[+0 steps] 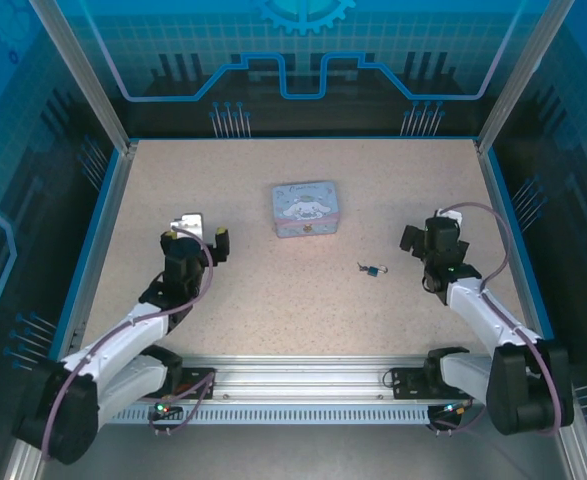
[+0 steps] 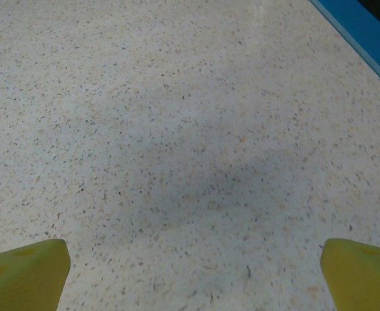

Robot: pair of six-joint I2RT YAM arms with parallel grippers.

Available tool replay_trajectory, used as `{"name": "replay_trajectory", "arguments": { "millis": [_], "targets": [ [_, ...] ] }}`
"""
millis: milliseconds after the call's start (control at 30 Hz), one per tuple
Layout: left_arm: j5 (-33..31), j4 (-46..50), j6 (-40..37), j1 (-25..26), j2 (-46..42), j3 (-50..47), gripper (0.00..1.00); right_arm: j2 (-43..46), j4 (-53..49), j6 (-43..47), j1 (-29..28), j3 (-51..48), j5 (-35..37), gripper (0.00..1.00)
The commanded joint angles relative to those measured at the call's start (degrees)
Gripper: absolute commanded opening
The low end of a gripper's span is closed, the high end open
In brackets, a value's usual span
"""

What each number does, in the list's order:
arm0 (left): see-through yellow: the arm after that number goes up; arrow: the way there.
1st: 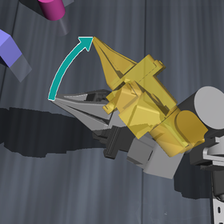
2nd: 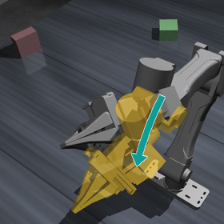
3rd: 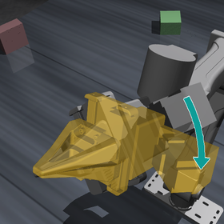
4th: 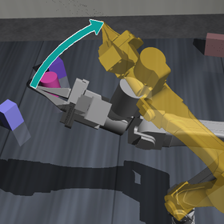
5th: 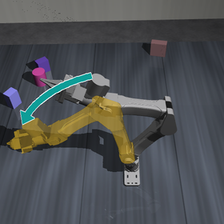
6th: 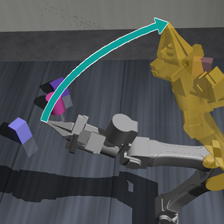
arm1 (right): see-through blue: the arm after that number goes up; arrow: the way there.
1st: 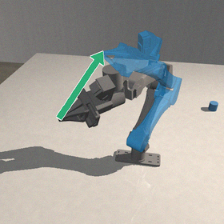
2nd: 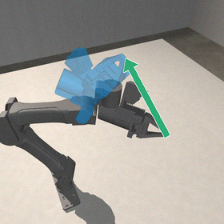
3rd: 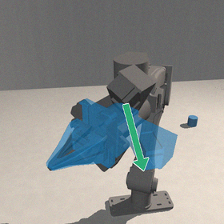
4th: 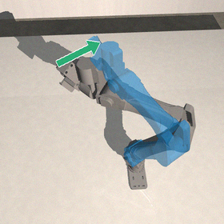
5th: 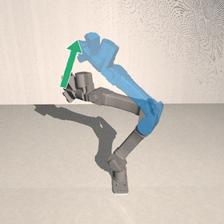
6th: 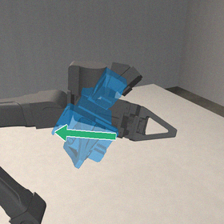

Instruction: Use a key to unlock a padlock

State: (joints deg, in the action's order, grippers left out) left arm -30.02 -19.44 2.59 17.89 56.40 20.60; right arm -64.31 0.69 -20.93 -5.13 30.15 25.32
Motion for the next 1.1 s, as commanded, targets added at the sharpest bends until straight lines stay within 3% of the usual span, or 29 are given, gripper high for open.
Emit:
{"name": "replay_trajectory", "arguments": {
  "millis": [0,200,433,567,633,667,800,833,1067],
  "targets": [
    [-0.95,-14.02,-4.28,-3.24,6.17,-2.64,0.99,-3.53,12.16,6.91,0.16,-0.54,0.55,1.00],
    [0.84,-31.31,-5.70,-5.91,18.56,-4.13,0.99,-9.08,25.60,11.44,0.10,-4.10,0.72,1.00],
    [8.93,-34.25,-6.10,-9.63,24.71,-2.68,0.99,-15.80,46.19,14.42,2.29,-10.32,-6.98,1.00],
    [14.37,-36.99,-5.82,-11.70,28.03,-2.70,0.99,-18.28,45.15,17.03,2.40,-8.65,-14.17,1.00],
    [15.17,-38.89,-6.06,-11.91,29.53,-2.76,0.99,-21.92,49.85,18.30,1.48,-9.02,-13.28,1.00],
    [15.33,-38.92,-5.79,-12.12,29.69,-2.77,0.99,-21.28,44.38,18.59,0.78,-6.90,-13.03,1.00],
    [18.37,-43.33,-6.48,-12.88,33.49,-3.02,0.99,-21.59,44.32,19.45,0.40,-6.54,-13.73,1.00],
    [18.77,-39.21,-5.67,-13.09,32.31,-2.06,0.99,-21.76,44.76,19.48,0.53,-6.51,-13.89,1.00],
    [20.57,-34.17,-3.31,-15.50,32.65,1.00,0.99,-21.80,45.41,19.93,-0.71,-6.86,-11.19,1.00]
  ]
}}
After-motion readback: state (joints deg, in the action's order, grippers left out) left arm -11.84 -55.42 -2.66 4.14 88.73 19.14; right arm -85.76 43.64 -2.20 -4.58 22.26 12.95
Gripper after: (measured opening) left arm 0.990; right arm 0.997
